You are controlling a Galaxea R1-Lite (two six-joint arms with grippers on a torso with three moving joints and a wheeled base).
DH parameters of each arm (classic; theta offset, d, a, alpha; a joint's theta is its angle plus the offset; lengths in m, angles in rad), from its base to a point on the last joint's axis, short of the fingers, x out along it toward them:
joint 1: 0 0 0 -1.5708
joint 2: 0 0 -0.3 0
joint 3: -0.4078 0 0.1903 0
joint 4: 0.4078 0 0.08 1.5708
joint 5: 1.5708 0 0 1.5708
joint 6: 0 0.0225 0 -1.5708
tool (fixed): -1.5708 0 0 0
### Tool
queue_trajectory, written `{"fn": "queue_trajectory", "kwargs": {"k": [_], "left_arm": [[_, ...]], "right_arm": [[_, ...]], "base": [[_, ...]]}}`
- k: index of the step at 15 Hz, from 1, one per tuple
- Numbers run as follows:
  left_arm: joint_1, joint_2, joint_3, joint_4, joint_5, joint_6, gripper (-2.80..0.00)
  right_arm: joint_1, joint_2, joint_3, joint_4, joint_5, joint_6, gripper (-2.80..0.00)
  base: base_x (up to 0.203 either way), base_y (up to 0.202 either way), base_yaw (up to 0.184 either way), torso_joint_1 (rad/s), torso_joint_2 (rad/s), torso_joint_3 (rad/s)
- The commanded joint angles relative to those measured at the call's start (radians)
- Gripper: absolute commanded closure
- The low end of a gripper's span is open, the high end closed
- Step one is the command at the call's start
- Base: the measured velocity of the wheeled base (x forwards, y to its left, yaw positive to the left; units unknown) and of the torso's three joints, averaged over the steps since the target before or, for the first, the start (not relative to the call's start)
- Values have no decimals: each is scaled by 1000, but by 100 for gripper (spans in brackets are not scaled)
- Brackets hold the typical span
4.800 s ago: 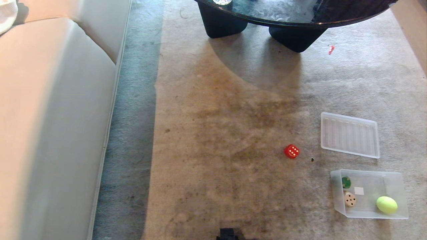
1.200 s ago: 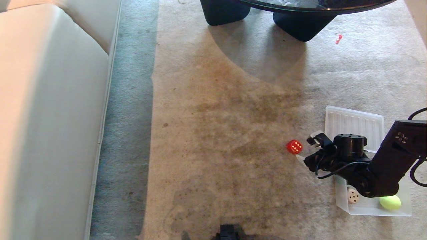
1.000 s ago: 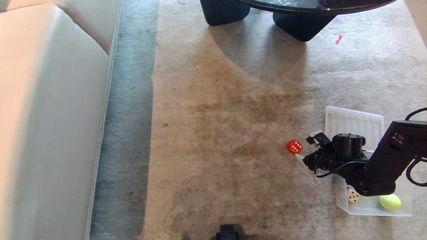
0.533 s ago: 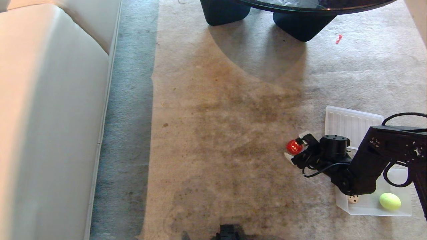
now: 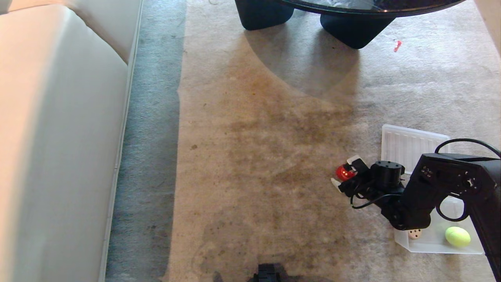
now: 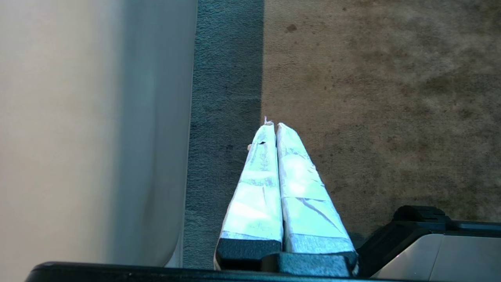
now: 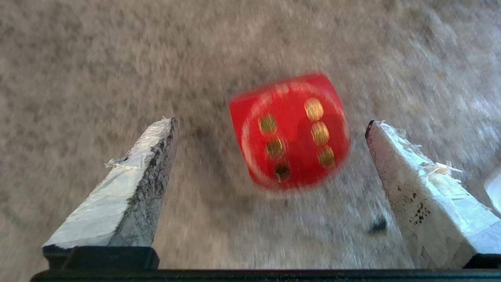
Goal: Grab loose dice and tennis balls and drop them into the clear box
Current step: Pick up toys out of the box
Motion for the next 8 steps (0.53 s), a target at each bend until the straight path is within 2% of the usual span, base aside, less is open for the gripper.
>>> {"fn": "queue_trajectory", "kwargs": {"k": [1,4,5,8], "left_arm": [[0,0,2,0,1,-1,0],[0,0,2,0,1,-1,0],[0,0,2,0,1,-1,0],[0,0,2,0,1,-1,0]], "right_arm": [[0,36,-19,-16,-1,-10,-280],[0,51,-53,-17,-1,-17,-280],[1,54,-61,-17,-1,-19,0],[0,55,-69,-17,-3,-29,0]], "base": [[0,0,0,0,0,0],[0,0,0,0,0,0],[0,0,0,0,0,0],[0,0,0,0,0,0]]}}
